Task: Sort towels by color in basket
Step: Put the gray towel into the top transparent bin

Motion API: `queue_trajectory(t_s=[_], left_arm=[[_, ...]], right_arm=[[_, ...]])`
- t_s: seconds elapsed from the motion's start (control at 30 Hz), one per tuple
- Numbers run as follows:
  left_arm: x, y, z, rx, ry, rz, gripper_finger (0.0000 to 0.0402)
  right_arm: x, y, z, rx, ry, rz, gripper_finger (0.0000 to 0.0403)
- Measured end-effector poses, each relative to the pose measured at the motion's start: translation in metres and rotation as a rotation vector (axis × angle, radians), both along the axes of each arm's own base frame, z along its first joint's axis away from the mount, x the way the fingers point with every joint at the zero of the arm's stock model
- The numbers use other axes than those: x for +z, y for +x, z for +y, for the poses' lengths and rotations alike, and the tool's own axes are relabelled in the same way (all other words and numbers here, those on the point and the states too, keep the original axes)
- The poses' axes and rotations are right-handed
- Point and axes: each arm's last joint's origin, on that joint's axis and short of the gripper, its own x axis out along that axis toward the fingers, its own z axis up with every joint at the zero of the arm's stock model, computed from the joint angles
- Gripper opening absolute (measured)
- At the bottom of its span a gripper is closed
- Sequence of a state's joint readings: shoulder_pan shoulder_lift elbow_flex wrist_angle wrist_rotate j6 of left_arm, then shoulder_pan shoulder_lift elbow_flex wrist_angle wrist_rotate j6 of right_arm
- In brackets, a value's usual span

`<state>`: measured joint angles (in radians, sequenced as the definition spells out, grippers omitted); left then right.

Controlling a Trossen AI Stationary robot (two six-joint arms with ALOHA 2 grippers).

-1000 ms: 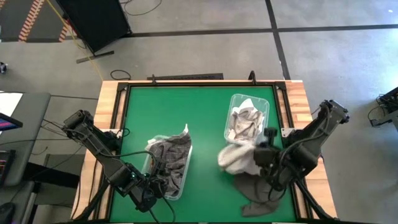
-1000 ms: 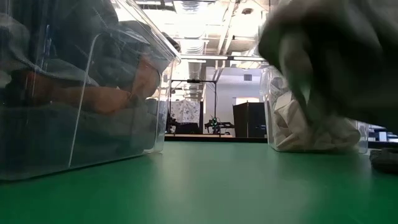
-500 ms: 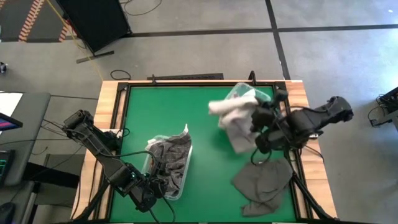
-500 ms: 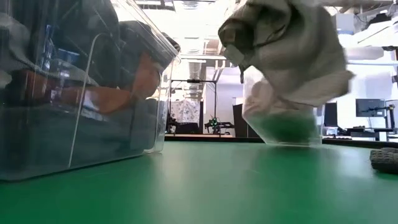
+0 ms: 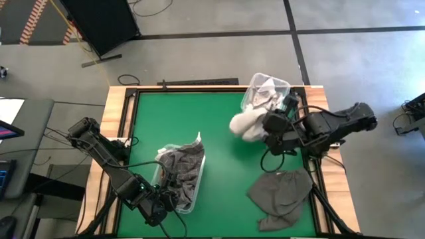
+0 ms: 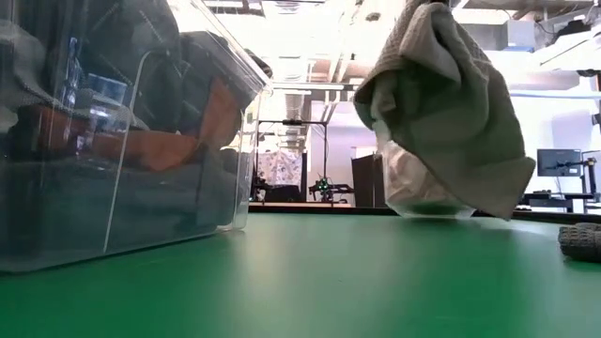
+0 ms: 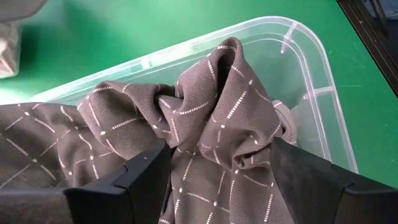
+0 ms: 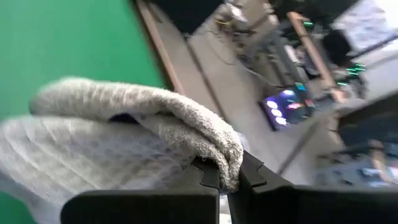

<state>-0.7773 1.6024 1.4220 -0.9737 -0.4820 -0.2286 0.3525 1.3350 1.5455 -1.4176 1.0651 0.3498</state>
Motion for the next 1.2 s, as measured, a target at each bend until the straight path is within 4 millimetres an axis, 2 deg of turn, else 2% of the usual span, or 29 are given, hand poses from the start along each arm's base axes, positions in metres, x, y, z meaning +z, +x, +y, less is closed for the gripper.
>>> queue_trajectory(t_s=[0.3, 0.53, 0.77, 1.0, 1.1, 1.2], left_arm=[[0.000, 0.000, 0.000, 0.003, -0.002, 0.000, 0.0264], [0.000, 0.000, 0.000, 0.003, -0.002, 0.000, 0.0264], [0.000, 0.000, 0.000, 0.012, -0.009, -0.001, 0.0264], [0.000, 0.000, 0.000, 0.010, -0.007, -0.001, 0.0264], [0.000, 0.000, 0.000, 0.010, -0.007, -0.001, 0.0264], [0.000, 0.000, 0.000, 0.012, -0.008, -0.001, 0.0264]], right_arm=[[0.004, 0.010, 0.026, 0.193, 0.182, -0.080, 0.0026], [0.003, 0.013, 0.034, 0.313, 0.373, -0.061, 0.0026], [-0.006, 0.015, 0.039, 0.334, 0.498, 0.020, 0.0030], [0.010, 0.018, 0.057, 0.520, 0.421, -0.101, 0.0027], [0.018, 0.016, 0.053, 0.481, 0.298, -0.163, 0.0027], [0.025, 0.010, 0.044, 0.370, 0.163, -0.216, 0.0027]])
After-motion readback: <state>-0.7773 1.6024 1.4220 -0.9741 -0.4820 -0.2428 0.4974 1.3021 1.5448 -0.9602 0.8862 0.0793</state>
